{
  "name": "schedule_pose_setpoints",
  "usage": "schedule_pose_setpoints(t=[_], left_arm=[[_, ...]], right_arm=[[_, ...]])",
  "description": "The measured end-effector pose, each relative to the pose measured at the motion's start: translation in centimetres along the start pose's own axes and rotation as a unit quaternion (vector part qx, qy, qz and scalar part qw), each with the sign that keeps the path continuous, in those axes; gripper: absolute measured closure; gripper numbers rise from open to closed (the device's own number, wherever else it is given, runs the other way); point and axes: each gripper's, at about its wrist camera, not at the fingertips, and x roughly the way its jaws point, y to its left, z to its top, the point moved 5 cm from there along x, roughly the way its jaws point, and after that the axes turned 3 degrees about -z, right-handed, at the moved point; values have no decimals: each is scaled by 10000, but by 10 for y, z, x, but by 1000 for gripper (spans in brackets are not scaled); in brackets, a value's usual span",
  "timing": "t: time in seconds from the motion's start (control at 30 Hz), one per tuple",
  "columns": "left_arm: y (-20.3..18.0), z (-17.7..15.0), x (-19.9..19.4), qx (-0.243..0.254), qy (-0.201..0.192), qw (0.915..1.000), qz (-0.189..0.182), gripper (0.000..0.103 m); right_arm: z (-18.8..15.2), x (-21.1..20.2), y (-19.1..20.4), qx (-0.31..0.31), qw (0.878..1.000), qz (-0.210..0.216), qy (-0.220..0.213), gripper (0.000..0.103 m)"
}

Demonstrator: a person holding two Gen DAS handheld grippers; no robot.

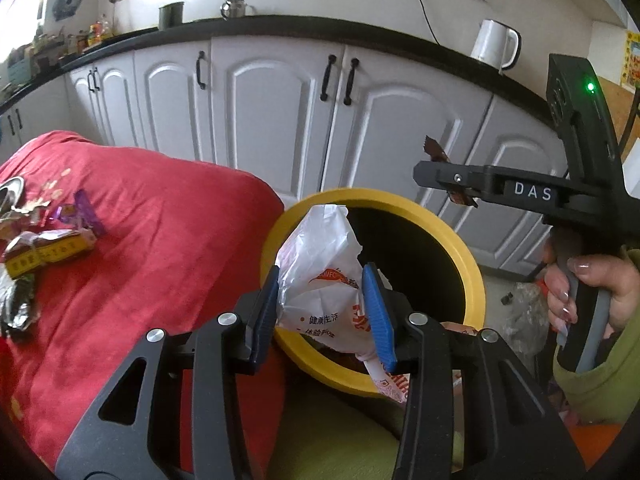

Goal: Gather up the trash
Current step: 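Open both tools to drop the chocolate bar and white bag into the bin, then move both open tools back from the bin over the table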

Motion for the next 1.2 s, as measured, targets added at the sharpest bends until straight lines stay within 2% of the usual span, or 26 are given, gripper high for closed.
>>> schedule_pose_setpoints(t=[0.47,0.7,0.87,0.93,1.2], left_arm=[[-10,-7,31,128,281,9994,-135,67],[-6,-8,37,-13,338,9992,-215,61],[-2,-8,36,-104,350,9992,-185,53],[-1,-8,35,-133,331,9992,-161,46],[2,-4,29,-193,226,9994,-167,29]], right_arm=[[-16,26,-22,296,9990,-15,320,57],[-21,35,-30,518,9976,58,451,55],[-21,38,-33,644,9967,63,483,46],[-22,38,-33,662,9965,72,496,46],[-21,36,-35,710,9966,31,416,40]])
